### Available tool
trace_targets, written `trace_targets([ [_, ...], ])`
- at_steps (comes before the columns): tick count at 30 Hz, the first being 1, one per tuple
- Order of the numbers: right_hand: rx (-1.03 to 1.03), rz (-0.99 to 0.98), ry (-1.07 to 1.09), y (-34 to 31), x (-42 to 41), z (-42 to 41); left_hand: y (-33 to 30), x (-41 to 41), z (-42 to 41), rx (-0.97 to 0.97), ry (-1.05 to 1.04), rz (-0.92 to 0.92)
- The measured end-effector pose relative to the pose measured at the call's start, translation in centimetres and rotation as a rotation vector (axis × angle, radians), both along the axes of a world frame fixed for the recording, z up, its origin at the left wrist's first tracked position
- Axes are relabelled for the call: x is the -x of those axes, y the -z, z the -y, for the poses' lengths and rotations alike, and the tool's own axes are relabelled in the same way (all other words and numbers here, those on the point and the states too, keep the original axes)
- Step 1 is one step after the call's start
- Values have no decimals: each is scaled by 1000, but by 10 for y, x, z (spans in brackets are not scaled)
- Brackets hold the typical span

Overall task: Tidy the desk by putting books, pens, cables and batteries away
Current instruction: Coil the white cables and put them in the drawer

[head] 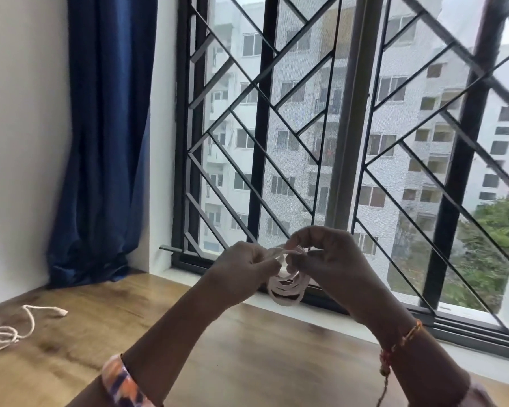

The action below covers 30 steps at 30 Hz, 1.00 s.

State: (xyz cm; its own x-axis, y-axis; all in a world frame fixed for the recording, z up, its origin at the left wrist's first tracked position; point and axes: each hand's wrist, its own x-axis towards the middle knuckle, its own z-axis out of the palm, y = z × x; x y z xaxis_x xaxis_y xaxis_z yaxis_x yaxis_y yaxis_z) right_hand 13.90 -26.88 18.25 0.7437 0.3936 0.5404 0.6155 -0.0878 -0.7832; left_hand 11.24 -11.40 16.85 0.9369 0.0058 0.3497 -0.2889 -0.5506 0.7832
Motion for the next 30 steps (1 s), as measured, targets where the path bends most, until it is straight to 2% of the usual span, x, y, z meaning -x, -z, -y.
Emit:
trace_targets([
  [2,-63,-13,-17,2,1,-1,3,-2,5,-185,-199,143],
  [4,-172,-105,-109,2,2,0,4,-3,6,-248,-285,266],
  [7,-327,-331,-271,0,0,7,1,-2,4,-161,-211,329],
  [11,-166,-346,-356,-1,-5,9,-8,2,11,-175,-149,378],
  [16,-338,-493,-439,5,-18,11,-15,5,13,-209,-67,338],
  [18,-416,-551,-419,8,-20,8,-15,6,14,-247,-47,315],
  [21,-590,-612,-262,4,-26,10,-15,10,13,-302,-70,289],
  [25,-726,-552,-118,0,-36,25,-11,10,7,-293,-185,225],
  [28,-605,-345,-35,6,-28,28,-14,6,8,-292,-300,217],
  [30,-447,-174,42,11,-20,24,-18,6,12,-189,-283,206],
])
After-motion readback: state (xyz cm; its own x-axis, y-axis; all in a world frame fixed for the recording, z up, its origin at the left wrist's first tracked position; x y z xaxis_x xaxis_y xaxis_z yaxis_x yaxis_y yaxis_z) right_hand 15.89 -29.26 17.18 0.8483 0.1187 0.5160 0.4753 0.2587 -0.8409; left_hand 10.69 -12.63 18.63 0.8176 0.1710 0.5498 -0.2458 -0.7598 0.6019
